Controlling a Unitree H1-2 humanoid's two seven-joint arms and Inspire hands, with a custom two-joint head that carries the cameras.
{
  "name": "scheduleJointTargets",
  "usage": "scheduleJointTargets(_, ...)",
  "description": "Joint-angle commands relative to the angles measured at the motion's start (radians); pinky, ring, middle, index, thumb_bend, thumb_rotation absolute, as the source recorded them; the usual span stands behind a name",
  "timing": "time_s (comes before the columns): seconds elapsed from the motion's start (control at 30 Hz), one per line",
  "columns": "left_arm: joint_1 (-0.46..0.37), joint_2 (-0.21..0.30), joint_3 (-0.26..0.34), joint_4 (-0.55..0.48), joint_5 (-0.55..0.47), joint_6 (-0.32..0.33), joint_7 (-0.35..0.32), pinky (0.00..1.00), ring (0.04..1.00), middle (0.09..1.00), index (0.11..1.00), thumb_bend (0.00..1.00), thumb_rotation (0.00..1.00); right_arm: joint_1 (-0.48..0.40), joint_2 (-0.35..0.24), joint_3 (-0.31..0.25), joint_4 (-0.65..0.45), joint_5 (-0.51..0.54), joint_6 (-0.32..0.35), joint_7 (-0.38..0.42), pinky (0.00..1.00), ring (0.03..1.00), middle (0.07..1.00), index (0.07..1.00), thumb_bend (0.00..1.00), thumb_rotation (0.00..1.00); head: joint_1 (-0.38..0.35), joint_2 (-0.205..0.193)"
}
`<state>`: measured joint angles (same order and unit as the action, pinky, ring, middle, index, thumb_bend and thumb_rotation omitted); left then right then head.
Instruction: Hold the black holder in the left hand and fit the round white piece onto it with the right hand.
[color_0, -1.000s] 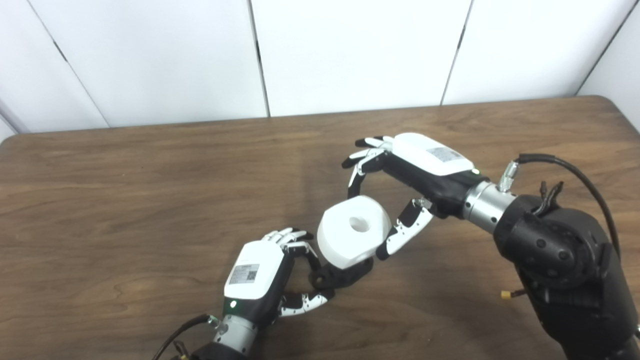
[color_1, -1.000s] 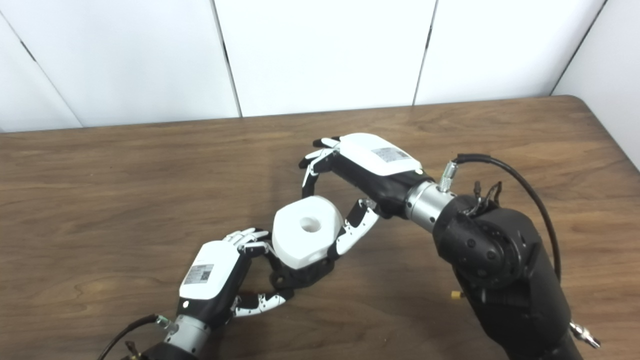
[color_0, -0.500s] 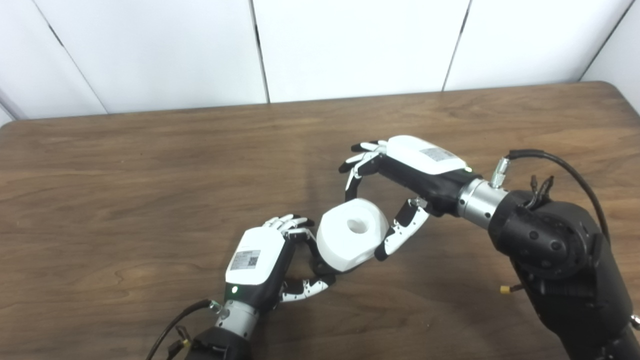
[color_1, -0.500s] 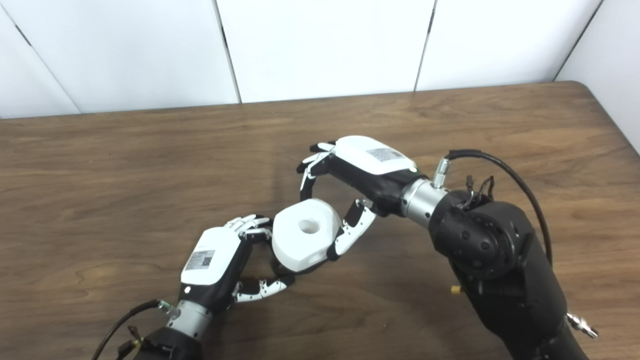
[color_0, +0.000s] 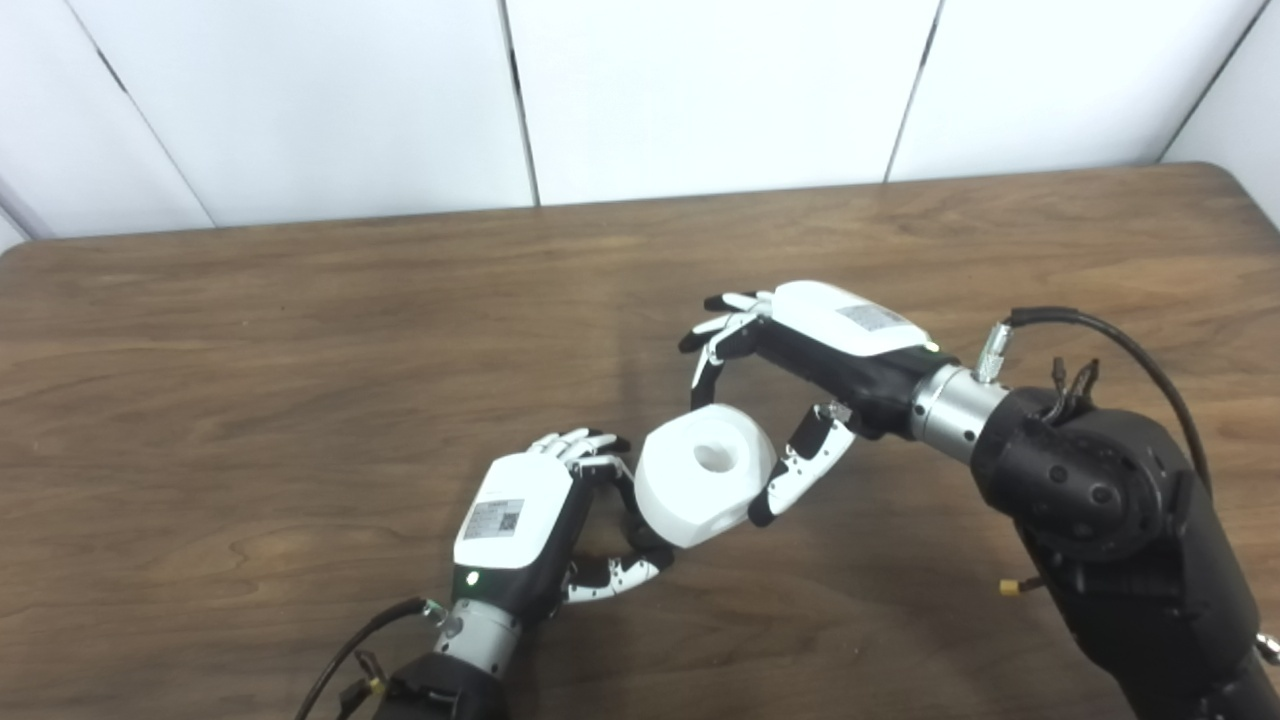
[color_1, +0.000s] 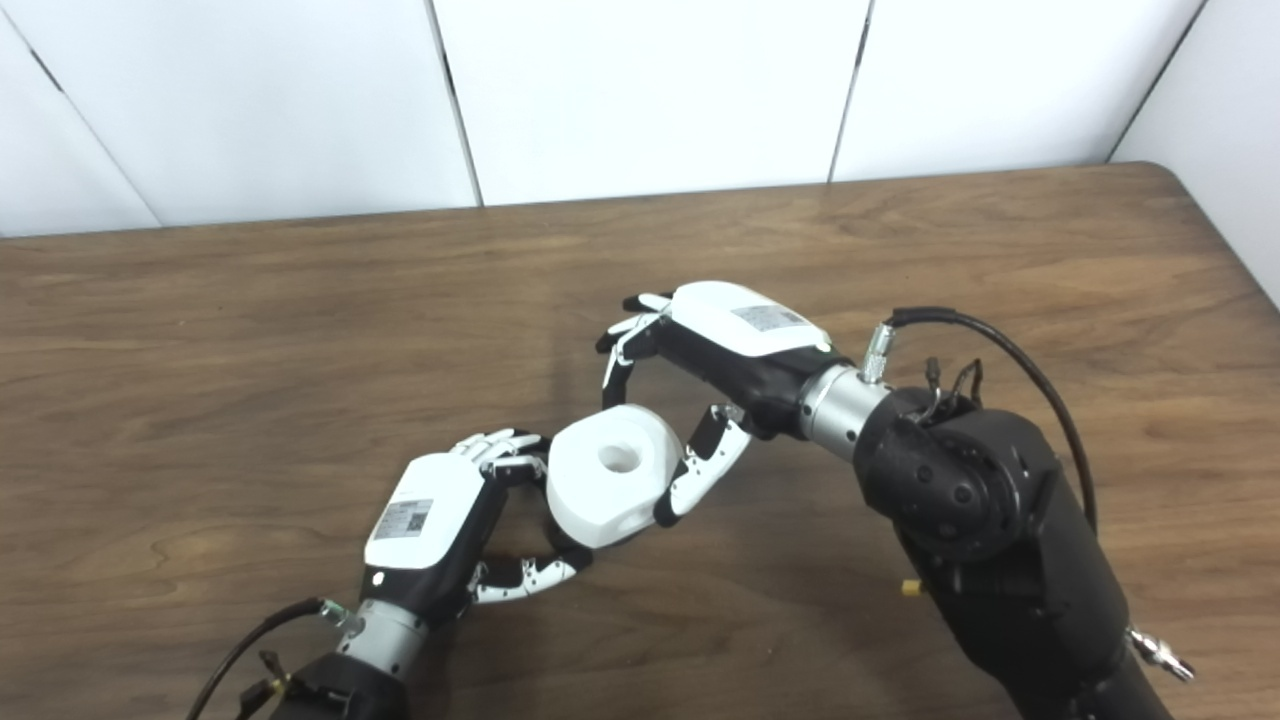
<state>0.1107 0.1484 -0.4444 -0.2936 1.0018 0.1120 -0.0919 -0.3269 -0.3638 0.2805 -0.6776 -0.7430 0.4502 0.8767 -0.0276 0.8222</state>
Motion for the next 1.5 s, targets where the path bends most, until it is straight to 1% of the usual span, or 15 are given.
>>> scheduleJointTargets(0.0,0.006,-0.001,-0.015,0.016,0.014,0.011,-0.039,0.86,0.865,0.812,0.489,0.52,0.05,-0.026,0.003,-0.009,-0.014,-0.016,-0.024,-0.043,1.00,0.968,0.852,0.482,0.53,0.14,-0.001,0.001)
scheduleJointTargets(0.27,0.005,-0.001,-0.018,0.016,0.020,0.009,-0.039,0.85,0.859,0.810,0.489,0.52,0.05,-0.028,0.004,-0.012,-0.018,-0.013,-0.022,-0.052,1.00,0.973,0.854,0.482,0.52,0.14,0.000,0.001)
scheduleJointTargets(0.47,0.005,-0.005,-0.018,0.016,0.019,0.012,-0.043,0.86,0.861,0.811,0.489,0.52,0.05,-0.015,0.000,-0.001,-0.014,-0.030,-0.047,-0.061,1.00,0.971,0.848,0.482,0.53,0.14,0.001,0.000)
scheduleJointTargets(0.77,0.005,-0.008,-0.017,0.012,0.021,0.015,-0.047,0.86,0.861,0.811,0.489,0.52,0.05,-0.008,-0.011,0.018,-0.010,-0.040,-0.058,-0.043,1.00,0.967,0.844,0.482,0.53,0.14,0.000,0.003)
scheduleJointTargets(0.93,0.002,-0.011,-0.017,0.010,0.023,0.019,-0.051,0.86,0.861,0.811,0.489,0.52,0.05,-0.002,-0.017,0.027,0.001,-0.041,-0.079,-0.051,1.00,0.960,0.839,0.482,0.53,0.14,0.001,0.002)
scheduleJointTargets(1.47,-0.001,-0.017,-0.023,0.012,0.028,0.023,-0.046,0.86,0.862,0.809,0.489,0.52,0.05,0.009,-0.004,0.029,0.023,-0.042,-0.106,-0.091,1.00,0.965,0.840,0.481,0.53,0.14,0.002,0.002)
